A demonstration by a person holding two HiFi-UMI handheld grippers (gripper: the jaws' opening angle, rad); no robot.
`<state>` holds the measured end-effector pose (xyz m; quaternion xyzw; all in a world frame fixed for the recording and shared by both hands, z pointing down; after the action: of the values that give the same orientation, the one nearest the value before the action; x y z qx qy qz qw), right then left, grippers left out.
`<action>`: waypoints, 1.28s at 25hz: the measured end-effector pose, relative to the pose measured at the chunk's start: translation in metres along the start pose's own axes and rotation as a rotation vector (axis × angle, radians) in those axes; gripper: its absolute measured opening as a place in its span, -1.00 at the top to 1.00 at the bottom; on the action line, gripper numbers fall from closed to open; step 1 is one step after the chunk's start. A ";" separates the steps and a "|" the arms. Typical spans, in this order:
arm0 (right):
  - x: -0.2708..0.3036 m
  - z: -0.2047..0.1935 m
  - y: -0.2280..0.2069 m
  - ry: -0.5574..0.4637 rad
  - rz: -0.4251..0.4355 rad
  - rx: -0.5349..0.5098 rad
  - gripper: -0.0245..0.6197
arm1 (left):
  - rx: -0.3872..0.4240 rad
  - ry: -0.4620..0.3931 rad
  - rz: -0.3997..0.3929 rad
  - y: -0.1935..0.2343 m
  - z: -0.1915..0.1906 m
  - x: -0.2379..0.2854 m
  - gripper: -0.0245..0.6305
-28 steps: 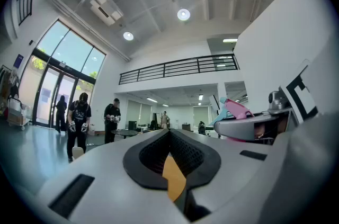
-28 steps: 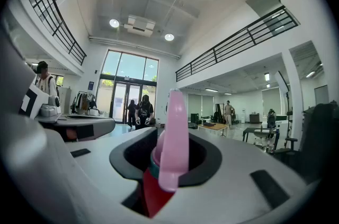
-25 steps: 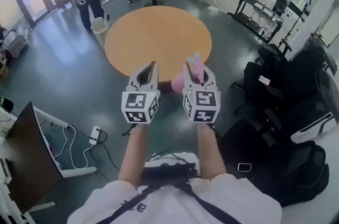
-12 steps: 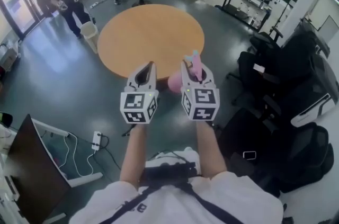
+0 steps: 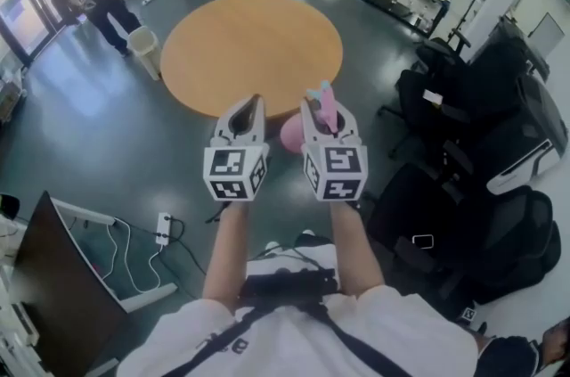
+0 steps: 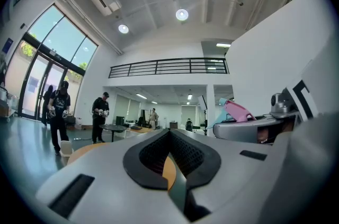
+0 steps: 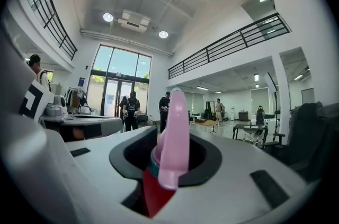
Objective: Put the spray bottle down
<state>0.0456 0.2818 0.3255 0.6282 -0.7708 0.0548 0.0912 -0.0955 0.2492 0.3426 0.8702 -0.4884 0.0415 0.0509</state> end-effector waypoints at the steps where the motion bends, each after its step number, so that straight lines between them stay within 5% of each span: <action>1: 0.000 0.000 0.001 0.001 -0.002 -0.011 0.53 | -0.006 -0.002 -0.003 0.001 0.000 0.001 0.89; 15: 0.045 0.006 -0.045 -0.015 0.026 0.033 0.53 | 0.014 0.035 0.013 -0.006 0.007 0.061 0.89; 22: 0.080 0.030 -0.108 -0.075 0.052 0.024 0.53 | 0.027 0.030 0.037 -0.023 0.022 0.135 0.89; 32: 0.135 0.011 -0.162 -0.027 0.110 0.081 0.53 | 0.035 0.070 0.083 -0.035 0.010 0.196 0.89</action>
<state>0.1768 0.1168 0.3381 0.5888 -0.8023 0.0823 0.0523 0.0360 0.1002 0.3544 0.8478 -0.5213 0.0823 0.0510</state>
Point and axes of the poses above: the fingertips, and each gripper's own axes: x forward along the fingers, y to its left, z out of its top, the point moved 5 cm from there along -x, backward along the fingers, and after that the axes turned 9 degrees about y, right-handed, at the moved point
